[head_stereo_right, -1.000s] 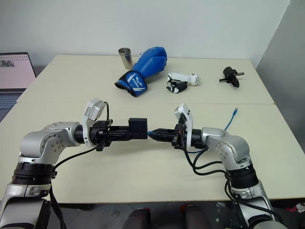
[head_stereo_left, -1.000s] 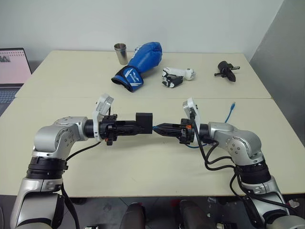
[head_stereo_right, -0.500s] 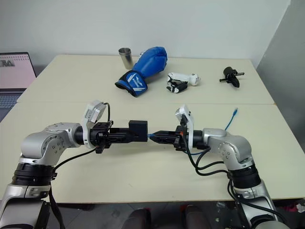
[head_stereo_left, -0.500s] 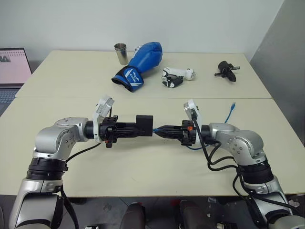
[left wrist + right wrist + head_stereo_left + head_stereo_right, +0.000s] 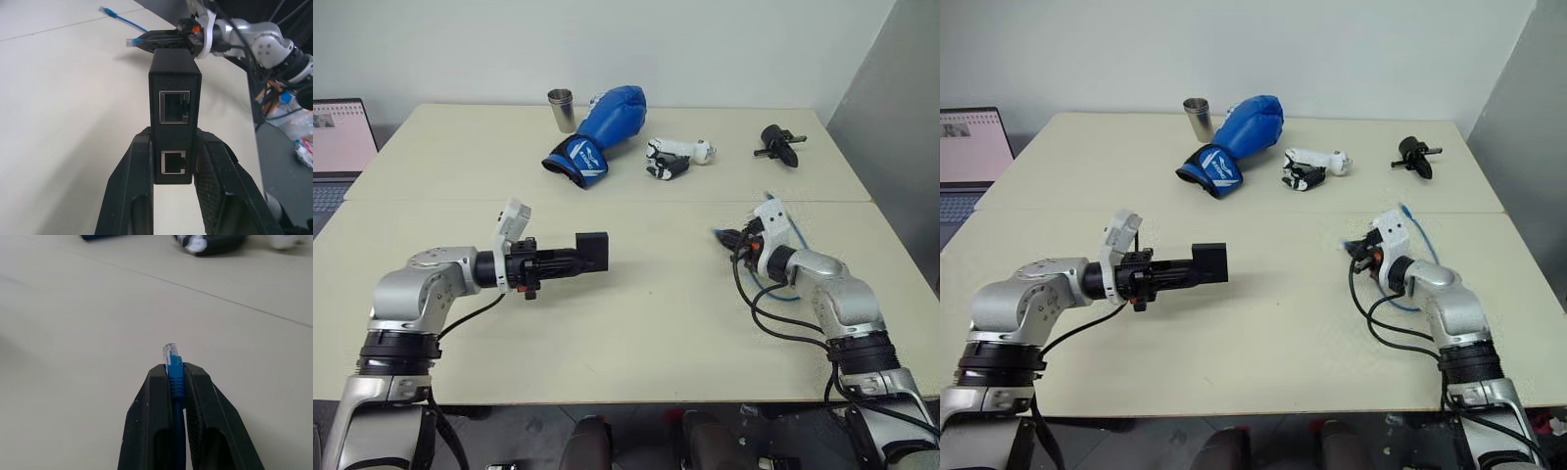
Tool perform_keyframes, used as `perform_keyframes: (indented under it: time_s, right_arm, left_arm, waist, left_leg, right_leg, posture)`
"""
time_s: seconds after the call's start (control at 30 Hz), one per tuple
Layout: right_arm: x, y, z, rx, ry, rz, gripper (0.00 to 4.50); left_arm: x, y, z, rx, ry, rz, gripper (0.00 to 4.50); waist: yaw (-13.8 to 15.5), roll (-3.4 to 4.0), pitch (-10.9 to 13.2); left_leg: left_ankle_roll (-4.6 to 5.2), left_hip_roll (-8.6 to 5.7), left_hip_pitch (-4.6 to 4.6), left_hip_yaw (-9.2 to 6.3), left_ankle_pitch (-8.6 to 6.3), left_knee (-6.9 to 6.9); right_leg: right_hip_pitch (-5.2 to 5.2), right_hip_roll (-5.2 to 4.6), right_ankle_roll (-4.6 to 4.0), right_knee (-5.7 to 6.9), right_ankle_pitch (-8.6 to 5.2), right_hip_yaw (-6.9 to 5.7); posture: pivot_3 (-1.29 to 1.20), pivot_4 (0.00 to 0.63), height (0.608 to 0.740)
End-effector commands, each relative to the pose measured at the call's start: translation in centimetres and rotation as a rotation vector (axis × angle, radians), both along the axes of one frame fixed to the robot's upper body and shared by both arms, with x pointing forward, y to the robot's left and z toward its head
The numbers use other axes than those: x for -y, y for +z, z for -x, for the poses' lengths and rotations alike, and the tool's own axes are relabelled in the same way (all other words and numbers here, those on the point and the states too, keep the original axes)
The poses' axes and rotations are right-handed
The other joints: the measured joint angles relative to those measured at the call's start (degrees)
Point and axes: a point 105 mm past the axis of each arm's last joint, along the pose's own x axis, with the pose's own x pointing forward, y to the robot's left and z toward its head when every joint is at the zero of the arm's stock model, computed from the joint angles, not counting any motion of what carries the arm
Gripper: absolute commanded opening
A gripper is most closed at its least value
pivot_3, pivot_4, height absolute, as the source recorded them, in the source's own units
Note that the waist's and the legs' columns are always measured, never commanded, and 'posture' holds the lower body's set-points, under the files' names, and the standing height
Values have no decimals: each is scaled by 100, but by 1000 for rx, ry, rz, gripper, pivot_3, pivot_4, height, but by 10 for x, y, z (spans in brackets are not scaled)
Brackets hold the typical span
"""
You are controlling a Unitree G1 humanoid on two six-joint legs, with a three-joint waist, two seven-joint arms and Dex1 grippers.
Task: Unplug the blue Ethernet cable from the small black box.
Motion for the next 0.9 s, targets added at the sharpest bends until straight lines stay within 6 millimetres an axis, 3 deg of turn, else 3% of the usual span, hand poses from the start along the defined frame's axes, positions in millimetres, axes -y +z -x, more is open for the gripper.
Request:
perform_keyframes:
  time_s: [0.03,0.17,0.27,0.47,0.6,0.73,0.9]
  right_arm:
    - [0,5,-13,92,-62,49,425]
    - [-8,5,-10,80,-16,32,1423]
    - [-11,9,-4,65,21,11,1890]
    - [-52,45,30,95,283,-142,3430]
    - [-90,60,54,109,455,-126,4410]
    - [-114,65,73,101,581,-96,4500]
    - [-130,63,85,98,692,-23,4500]
  left_arm:
    - [7,10,-4,87,24,-4,780]
    - [11,5,-5,127,26,-45,780]
    - [8,-1,-14,185,98,-89,780]
    - [-12,2,-56,355,434,-85,780]
    - [-17,0,-68,440,570,-87,780]
    - [-28,-5,-78,484,739,-88,780]
    - [-72,-21,-86,516,1025,-171,780]
  waist:
    - [-2,0,0]
    - [-3,1,0]
    - [1,2,1]
    - [16,4,3]
    - [7,5,2]
    - [21,4,2]
    - [5,4,2]
  left_leg:
    - [0,0,0,2,0,0]
    - [-1,1,-2,8,0,-1]
    - [-1,0,-1,10,0,0]
    - [-1,0,1,2,0,2]
    - [-1,0,0,-3,0,2]
    - [-1,-2,-2,-4,0,3]
    - [-1,-4,0,-7,0,5]
  right_leg:
    - [0,0,-2,0,1,2]
    - [-1,-1,-3,-1,1,5]
    - [-1,-2,-3,-1,1,6]
    - [3,-3,-2,3,1,1]
    - [3,-3,-2,2,2,-1]
    - [3,-5,-2,1,2,-1]
    - [6,-10,1,2,3,-7]
  posture:
    - [0,150,740]
    - [0,150,740]
    - [0,150,740]
    - [0,150,740]
    - [0,150,740]
    - [0,150,740]
    - [0,150,740]
